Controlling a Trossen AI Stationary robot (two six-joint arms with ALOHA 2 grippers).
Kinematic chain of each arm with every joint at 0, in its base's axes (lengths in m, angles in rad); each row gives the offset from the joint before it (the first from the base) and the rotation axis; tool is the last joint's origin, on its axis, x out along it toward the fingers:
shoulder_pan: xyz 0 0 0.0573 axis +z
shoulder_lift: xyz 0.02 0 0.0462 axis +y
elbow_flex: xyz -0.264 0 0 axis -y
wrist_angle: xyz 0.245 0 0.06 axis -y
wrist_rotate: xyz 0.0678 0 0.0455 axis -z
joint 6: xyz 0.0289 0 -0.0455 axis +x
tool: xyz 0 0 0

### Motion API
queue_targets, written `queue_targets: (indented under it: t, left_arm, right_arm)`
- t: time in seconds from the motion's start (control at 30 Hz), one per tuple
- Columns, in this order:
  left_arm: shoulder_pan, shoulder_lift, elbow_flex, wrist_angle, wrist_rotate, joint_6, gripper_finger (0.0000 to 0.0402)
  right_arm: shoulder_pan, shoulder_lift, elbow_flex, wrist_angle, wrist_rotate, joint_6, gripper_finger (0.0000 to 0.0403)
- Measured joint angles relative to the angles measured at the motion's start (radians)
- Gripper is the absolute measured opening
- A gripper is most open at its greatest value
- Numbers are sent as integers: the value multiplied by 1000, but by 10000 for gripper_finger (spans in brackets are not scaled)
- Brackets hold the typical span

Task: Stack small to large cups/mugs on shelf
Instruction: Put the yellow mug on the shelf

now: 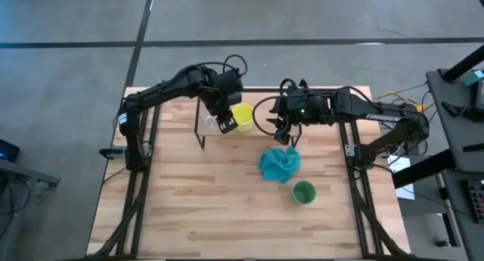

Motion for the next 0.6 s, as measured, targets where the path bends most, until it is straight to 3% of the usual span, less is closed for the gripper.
queue_targets:
  t: [0.3,0.6]
  left_arm:
    - [0,-4,-2,-15,-69,97,40]
    - [1,8,-11,-14,-74,132,40]
  right_arm:
    - [0,0,0,0,0,-11,137]
    - [0,0,0,0,0,-11,137]
